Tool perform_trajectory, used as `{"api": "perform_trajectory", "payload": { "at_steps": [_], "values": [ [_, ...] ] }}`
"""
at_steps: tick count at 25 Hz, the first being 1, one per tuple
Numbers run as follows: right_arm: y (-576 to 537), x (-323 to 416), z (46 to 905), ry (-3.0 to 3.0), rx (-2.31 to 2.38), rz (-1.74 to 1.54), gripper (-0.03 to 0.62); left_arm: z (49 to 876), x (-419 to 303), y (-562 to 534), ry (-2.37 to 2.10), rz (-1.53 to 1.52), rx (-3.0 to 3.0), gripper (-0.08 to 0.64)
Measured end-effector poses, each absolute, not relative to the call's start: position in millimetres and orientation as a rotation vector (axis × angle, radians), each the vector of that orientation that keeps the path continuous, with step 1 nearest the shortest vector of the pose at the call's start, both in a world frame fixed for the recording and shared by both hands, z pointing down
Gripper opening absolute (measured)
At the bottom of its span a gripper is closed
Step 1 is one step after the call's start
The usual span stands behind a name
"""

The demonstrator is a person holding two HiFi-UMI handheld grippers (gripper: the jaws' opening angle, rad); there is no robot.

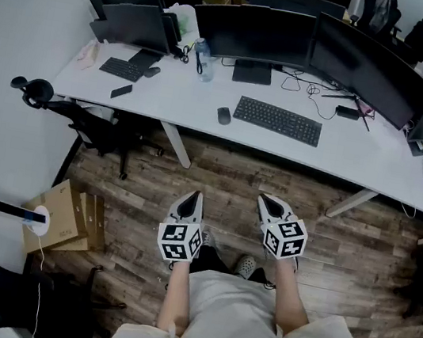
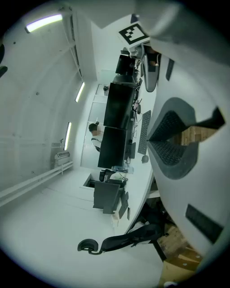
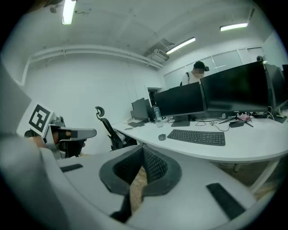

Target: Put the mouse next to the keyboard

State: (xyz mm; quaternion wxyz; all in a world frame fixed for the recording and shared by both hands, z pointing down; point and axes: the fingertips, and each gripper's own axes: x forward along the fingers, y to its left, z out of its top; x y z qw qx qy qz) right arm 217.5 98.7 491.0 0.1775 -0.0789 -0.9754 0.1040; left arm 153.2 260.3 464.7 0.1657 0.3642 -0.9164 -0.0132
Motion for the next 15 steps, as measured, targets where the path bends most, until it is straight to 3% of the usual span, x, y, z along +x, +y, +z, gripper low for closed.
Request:
{"api": "perform_trajectory", "payload": {
  "at_steps": [15],
  "values": [
    [81.7, 214.7, 473.3, -2.841, -0.086, 0.321, 0.009, 448.8, 150.6, 261.9, -2.718, -0.032, 0.941, 0.023]
  ]
}}
